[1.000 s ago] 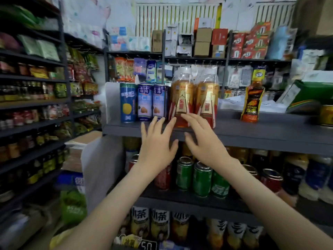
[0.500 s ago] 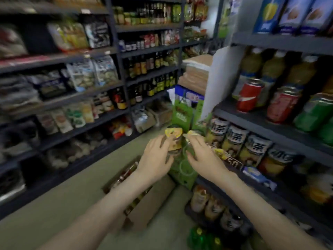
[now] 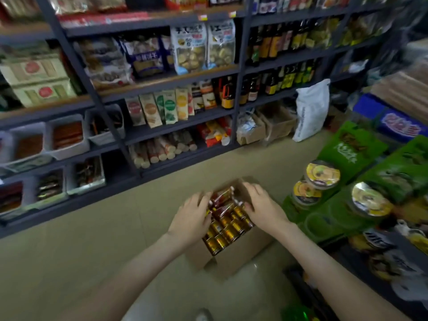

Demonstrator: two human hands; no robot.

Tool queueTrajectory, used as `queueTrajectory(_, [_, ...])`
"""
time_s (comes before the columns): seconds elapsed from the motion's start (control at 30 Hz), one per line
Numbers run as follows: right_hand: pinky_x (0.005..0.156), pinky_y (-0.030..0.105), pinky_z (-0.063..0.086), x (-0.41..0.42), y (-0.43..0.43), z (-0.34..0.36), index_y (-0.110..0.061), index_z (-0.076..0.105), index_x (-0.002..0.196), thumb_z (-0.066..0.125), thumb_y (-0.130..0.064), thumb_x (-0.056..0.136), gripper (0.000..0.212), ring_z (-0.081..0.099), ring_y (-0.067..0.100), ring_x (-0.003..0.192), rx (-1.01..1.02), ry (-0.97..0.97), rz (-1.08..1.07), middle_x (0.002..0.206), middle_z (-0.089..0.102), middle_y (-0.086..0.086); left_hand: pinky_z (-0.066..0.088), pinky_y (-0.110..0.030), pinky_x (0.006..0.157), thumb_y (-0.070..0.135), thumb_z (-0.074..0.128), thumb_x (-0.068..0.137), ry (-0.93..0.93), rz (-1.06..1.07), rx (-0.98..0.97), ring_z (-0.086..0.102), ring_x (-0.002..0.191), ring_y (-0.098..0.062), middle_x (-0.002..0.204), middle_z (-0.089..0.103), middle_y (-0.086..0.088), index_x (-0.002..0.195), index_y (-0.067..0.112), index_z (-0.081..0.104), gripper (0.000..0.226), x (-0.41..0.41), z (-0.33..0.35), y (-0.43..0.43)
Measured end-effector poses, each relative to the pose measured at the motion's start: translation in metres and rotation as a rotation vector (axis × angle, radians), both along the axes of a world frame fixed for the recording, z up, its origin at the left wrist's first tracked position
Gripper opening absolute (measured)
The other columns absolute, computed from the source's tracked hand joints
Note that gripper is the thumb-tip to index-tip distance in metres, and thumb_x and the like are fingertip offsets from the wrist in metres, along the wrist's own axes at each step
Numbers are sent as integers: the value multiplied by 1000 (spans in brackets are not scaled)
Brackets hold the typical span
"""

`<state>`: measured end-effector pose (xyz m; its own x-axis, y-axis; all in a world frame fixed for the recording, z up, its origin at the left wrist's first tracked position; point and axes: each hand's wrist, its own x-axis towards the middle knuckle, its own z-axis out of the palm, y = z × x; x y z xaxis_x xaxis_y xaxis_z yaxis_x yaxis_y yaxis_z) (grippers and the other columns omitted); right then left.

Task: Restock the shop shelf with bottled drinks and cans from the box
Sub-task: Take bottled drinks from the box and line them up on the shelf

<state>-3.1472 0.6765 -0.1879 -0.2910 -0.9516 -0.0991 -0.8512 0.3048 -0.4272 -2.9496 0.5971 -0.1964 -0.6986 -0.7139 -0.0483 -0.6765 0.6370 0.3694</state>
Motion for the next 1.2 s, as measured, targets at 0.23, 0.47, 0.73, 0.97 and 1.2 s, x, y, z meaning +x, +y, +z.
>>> queueTrajectory(0.23, [80,20,48,-21,-54,-55,-24,16,151,48,-21,97,63,50,12,114,98,-68,-42,146,32,-2,34,-37,107,26,41,98,-121,-1,109,36,132,-28,150,28,-9,151,17,14,60,-20,-46,-71])
queueTrajectory(0.47, [80,23,48,-86,-108,-146,-29,11,152,49,-17,96,69,50,16,117,235,-109,-34,150,28,0,30,-38,110,22,46,95,-221,95,297,33,134,-31,152,24,-11,153,23,7,70,-67,-128,-122])
queueTrajectory(0.73, [93,31,48,-164,-154,-312,-28,11,151,51,-15,93,72,47,18,121,467,-80,1,147,32,4,43,-43,100,21,52,94,-207,221,411,44,128,-34,149,33,-14,151,27,23,64,-124,-281,-172])
queueTrajectory(0.97, [108,42,35,-201,-168,-538,-21,8,152,48,-9,92,74,24,28,139,594,79,14,153,24,10,47,-54,88,10,62,87,-218,198,515,49,116,-47,140,42,-25,145,23,41,63,-169,-508,-168])
queueTrajectory(1.2, [110,58,17,-231,-170,-687,-36,1,151,58,-31,91,83,12,38,143,587,236,-142,158,9,12,42,-48,101,19,49,95,-293,93,575,35,132,-34,154,18,-13,151,37,17,67,-184,-643,-139])
